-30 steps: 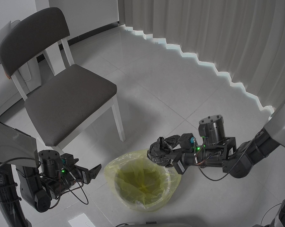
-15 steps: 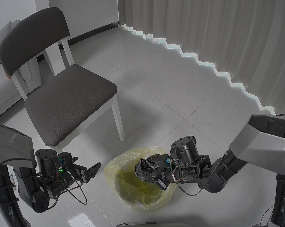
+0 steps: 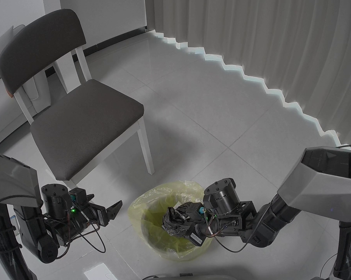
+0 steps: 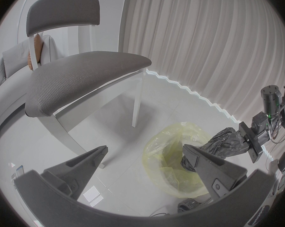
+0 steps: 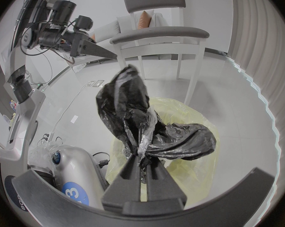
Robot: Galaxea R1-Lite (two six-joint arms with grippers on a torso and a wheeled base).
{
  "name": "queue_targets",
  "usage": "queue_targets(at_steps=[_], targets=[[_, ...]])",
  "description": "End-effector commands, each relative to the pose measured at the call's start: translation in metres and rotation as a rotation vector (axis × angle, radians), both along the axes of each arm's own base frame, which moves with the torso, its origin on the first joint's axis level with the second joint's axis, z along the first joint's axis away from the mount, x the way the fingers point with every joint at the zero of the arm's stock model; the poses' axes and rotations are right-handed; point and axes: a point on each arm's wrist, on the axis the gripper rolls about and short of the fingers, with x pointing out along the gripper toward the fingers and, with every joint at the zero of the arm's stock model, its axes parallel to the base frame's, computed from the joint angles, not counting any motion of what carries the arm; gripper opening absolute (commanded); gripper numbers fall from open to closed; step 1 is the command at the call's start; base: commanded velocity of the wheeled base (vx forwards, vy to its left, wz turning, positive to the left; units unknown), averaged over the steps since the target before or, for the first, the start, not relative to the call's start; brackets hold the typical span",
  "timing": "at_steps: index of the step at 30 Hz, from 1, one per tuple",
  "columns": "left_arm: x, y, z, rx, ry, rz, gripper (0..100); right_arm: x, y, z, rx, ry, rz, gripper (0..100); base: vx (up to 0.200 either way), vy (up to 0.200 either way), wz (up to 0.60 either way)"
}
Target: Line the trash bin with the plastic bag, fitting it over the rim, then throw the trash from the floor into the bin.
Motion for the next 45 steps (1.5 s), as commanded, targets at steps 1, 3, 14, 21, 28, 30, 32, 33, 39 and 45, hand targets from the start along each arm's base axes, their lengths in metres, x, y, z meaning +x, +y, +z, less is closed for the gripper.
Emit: queue_targets(at_steps=[1, 3, 14, 21, 28, 30, 32, 33, 39, 45], targets=[[-0.001, -0.001, 0.000, -0.003, -0.009, -0.005, 100, -0.011, 0.000, 0.009, 0.006, -0.007, 0.020, 0, 0.000, 0.000, 0.00], [-0.002, -0.001, 0.001, -0.003, -0.010, -0.006, 100, -0.015, -0.002, 0.004, -0.009, 0.008, 0.026, 0, 0.000, 0.000, 0.00], [-0.004, -0.001, 0.001, -0.001, -0.005, -0.005, 100, 0.011, -0.003, -0.018, -0.001, 0.003, -0.023, 0, 0.000, 0.000, 0.00], [-0.003, -0.001, 0.000, 0.002, -0.001, -0.007, 100, 0.026, 0.008, -0.031, -0.011, 0.021, -0.024, 0, 0.000, 0.000, 0.00], [-0.003, -0.002, -0.001, 0.001, 0.003, -0.009, 100, -0.001, 0.014, -0.035, -0.042, 0.059, 0.030, 0, 0.000, 0.000, 0.00], [-0.003, -0.004, -0.002, 0.002, 0.006, -0.016, 100, -0.005, 0.014, -0.039, -0.053, 0.072, 0.038, 0, 0.000, 0.000, 0.00], [-0.004, -0.004, -0.003, 0.003, 0.009, -0.019, 100, -0.008, 0.015, -0.041, -0.057, 0.076, 0.044, 0, 0.000, 0.000, 0.00], [-0.003, -0.004, -0.003, 0.002, 0.009, -0.020, 100, -0.009, 0.016, -0.041, -0.058, 0.080, 0.047, 0, 0.000, 0.000, 0.00], [-0.002, -0.005, -0.003, 0.002, 0.006, -0.019, 100, 0.022, 0.013, -0.037, -0.031, 0.057, -0.012, 0, 0.000, 0.000, 0.00], [-0.002, -0.005, -0.003, 0.002, 0.006, -0.020, 100, 0.045, 0.005, -0.044, -0.052, 0.086, -0.062, 0, 0.000, 0.000, 0.00]])
